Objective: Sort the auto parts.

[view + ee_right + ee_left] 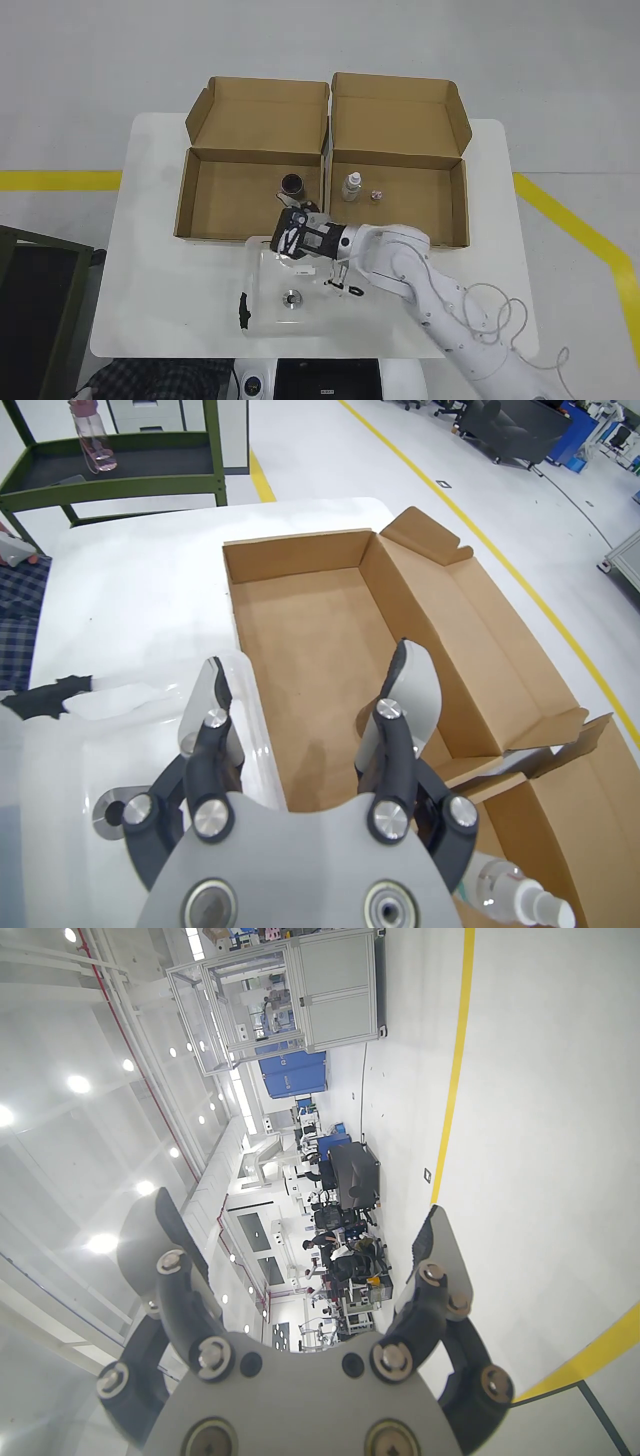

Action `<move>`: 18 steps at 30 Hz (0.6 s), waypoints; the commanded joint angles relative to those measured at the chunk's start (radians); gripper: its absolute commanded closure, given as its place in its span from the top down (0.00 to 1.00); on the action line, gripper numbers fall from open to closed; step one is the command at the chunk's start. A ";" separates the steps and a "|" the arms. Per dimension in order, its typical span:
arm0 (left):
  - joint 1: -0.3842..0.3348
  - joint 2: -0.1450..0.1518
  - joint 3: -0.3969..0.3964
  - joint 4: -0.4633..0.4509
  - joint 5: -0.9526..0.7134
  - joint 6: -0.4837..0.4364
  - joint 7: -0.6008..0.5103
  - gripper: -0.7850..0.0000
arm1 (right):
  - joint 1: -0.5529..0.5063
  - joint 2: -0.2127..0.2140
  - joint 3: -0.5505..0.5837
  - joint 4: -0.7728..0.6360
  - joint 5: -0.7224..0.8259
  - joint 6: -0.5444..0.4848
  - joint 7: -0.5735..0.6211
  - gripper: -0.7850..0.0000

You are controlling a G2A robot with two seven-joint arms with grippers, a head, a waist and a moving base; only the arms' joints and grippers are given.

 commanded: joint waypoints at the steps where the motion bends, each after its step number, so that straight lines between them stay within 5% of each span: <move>1: 0.000 0.000 0.000 0.000 0.000 0.000 0.000 1.00 | -0.031 0.009 0.019 -0.025 -0.002 -0.025 0.002 0.81; 18: 0.000 0.000 0.000 0.000 0.000 0.000 0.000 1.00 | -0.213 0.063 0.064 -0.132 -0.076 -0.215 -0.023 0.88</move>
